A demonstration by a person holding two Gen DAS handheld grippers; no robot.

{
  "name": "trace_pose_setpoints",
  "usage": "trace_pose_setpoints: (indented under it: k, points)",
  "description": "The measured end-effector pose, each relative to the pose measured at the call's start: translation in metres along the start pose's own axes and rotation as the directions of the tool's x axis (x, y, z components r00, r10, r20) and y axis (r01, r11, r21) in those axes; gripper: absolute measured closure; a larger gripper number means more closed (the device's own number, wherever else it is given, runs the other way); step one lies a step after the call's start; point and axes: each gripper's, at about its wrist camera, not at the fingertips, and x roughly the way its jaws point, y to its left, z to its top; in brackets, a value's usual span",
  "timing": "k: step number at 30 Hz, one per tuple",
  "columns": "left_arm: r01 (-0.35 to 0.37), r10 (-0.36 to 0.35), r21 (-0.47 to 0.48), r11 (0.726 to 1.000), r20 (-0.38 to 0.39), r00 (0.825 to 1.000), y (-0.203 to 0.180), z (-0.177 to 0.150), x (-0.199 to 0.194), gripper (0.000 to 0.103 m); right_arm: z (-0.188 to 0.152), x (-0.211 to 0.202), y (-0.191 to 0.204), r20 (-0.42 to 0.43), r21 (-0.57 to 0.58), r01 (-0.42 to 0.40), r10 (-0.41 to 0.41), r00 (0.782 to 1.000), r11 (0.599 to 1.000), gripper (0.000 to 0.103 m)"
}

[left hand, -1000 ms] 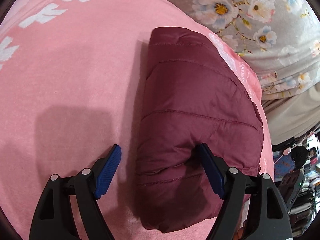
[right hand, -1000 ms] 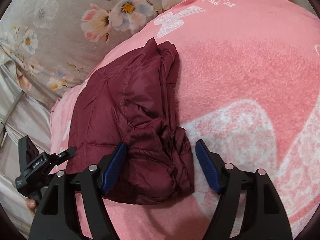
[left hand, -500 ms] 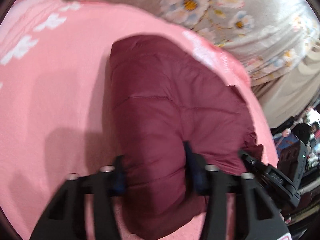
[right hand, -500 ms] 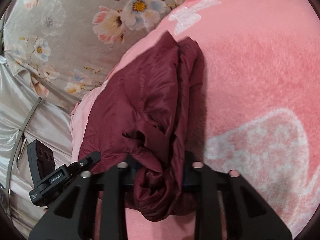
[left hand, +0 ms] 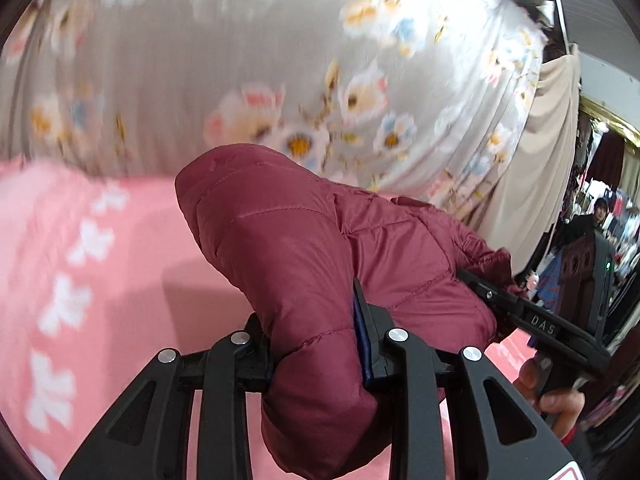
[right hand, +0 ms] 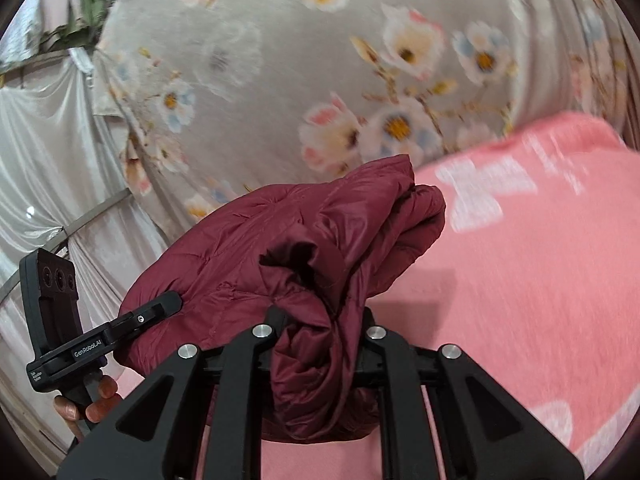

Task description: Fold large clothes

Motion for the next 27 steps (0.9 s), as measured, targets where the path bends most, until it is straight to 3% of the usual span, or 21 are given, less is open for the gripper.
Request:
trace_pose_setpoints:
  k: [7, 12, 18, 22, 24, 26, 27]
  points:
    - [-0.050, 0.044, 0.075, 0.996, 0.090, 0.995, 0.062, 0.029, 0.008, 0.077, 0.013, 0.074, 0.022, 0.029, -0.069, -0.027, 0.030, 0.999, 0.997, 0.090]
    - [-0.080, 0.069, 0.107, 0.991, 0.099, 0.993, 0.120, 0.018, 0.043, 0.077, -0.007, 0.159, 0.008, -0.025, -0.047, -0.033, 0.032, 0.999, 0.998, 0.089]
    - [-0.108, 0.109, 0.052, 0.993, -0.031, 0.994, 0.186, -0.023, 0.102, 0.077, -0.058, 0.243, -0.011, -0.175, -0.045, 0.011, -0.018, 0.984, 0.999, 0.089]
    - [-0.140, 0.141, 0.013, 0.990, -0.130, 0.982, 0.208, -0.051, 0.123, 0.072, -0.084, 0.263, -0.026, -0.270, -0.027, 0.029, -0.035, 0.962, 0.999, 0.084]
    - [-0.139, 0.132, -0.037, 0.990, -0.154, 0.979, 0.211, -0.049, 0.119, 0.064, -0.083, 0.258, -0.031, -0.286, -0.004, 0.034, -0.033, 0.958, 0.999, 0.078]
    - [-0.189, 0.170, -0.065, 0.980, -0.223, 0.960, 0.211, -0.052, 0.118, 0.053, -0.083, 0.251, -0.032, -0.307, -0.024, 0.071, -0.075, 0.949, 0.997, 0.066]
    - [-0.218, 0.191, -0.078, 0.973, -0.254, 0.948, 0.210, -0.052, 0.116, 0.047, -0.084, 0.244, -0.031, -0.312, -0.045, 0.093, -0.102, 0.945, 0.995, 0.065]
